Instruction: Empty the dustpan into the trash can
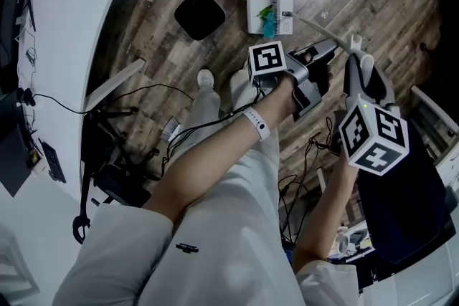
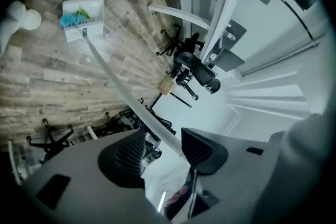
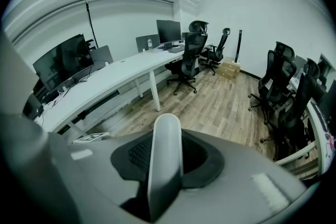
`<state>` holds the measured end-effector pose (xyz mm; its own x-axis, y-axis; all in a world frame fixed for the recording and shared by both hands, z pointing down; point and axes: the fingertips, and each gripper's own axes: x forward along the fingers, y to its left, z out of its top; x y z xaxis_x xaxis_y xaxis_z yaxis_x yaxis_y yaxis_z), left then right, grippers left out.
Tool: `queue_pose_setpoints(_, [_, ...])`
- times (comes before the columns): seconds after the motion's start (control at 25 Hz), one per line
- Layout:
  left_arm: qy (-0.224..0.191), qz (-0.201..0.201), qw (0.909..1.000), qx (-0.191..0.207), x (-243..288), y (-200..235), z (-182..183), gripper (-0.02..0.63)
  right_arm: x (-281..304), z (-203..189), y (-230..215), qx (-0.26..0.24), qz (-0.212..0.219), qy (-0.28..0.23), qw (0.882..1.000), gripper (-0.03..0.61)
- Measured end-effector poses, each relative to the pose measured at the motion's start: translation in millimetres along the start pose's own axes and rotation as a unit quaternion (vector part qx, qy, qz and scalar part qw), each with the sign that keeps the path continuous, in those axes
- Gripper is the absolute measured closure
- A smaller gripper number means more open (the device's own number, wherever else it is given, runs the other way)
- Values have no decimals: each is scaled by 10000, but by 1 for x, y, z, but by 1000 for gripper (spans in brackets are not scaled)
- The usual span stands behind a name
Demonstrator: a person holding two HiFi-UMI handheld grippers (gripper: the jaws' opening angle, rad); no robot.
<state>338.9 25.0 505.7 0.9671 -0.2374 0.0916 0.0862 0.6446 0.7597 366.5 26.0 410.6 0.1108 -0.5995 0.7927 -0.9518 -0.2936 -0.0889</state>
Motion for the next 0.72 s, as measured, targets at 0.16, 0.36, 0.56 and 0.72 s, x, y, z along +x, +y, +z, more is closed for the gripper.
queue_pose_setpoints(0.16, [-159,-60,9991,-395,9,1,1,408,-10,-2,6,95,-19,-37,9999,462])
queue_pose_setpoints(0.36, [4,44,9979,-642,9,7,-11,422,-23,-6,9,242,-84,-96,9996,462])
queue_pose_setpoints(0.56, [242,73,9960,-862,6,7,-24,422,-38,-13,14,345,-204,-151,9991,462])
queue_pose_setpoints(0.72, [344,202,9928,-1134,-3,9,-33,436,-49,-19,21,339,-276,-175,9989,462])
